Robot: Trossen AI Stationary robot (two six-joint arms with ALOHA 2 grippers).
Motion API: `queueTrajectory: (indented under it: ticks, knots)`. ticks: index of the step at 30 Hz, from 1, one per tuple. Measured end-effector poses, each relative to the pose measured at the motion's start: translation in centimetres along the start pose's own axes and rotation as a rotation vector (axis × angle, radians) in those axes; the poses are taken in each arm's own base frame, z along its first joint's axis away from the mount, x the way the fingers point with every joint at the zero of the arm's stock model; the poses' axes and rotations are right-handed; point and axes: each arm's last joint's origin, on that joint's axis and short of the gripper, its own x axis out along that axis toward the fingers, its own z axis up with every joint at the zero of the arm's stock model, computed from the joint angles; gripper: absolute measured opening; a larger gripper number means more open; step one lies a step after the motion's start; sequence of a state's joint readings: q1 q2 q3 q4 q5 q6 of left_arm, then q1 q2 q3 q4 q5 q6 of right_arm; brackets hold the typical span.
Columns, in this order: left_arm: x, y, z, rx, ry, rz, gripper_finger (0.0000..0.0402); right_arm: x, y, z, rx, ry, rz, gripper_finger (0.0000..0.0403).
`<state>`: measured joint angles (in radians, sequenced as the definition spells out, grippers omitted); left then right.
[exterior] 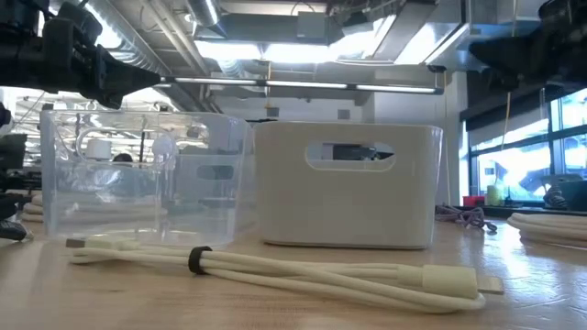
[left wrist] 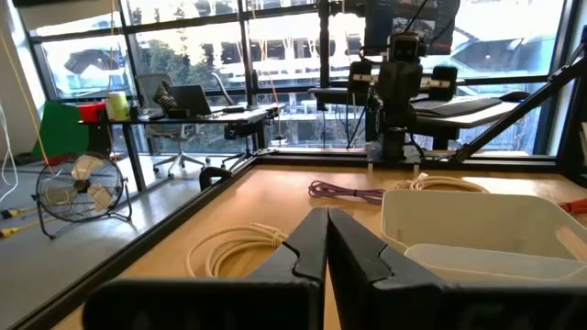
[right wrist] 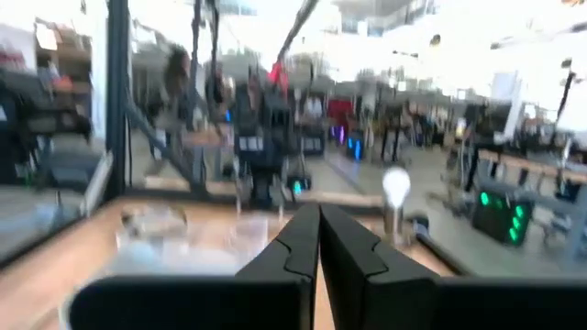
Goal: Pick & Place USB Port
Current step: Put the violet charger cable into the gray bin
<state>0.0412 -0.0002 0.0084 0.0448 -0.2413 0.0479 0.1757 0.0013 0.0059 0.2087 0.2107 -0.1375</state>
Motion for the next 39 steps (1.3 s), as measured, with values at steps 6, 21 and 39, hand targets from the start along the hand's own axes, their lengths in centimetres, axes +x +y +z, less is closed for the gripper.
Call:
queueTrajectory:
  ticks: [6, 21, 39]
  knots:
    - [0.0, 0.0, 0.0, 0.000, 0.000, 0.000, 0.0008, -0.1, -0.2, 1.4, 0.038, -0.143, -0.015, 0.0017]
    - [0.0, 0.0, 0.0, 0.000, 0.000, 0.000, 0.0007, -0.1, -0.5, 1.5, 0.141, -0.154, -0.113, 0.0017]
    - [0.0, 0.0, 0.0, 0.000, -0.001, 0.000, 0.0004, 3.9, -0.3, 8.6, -0.086, -0.131, 0.024, 0.0017]
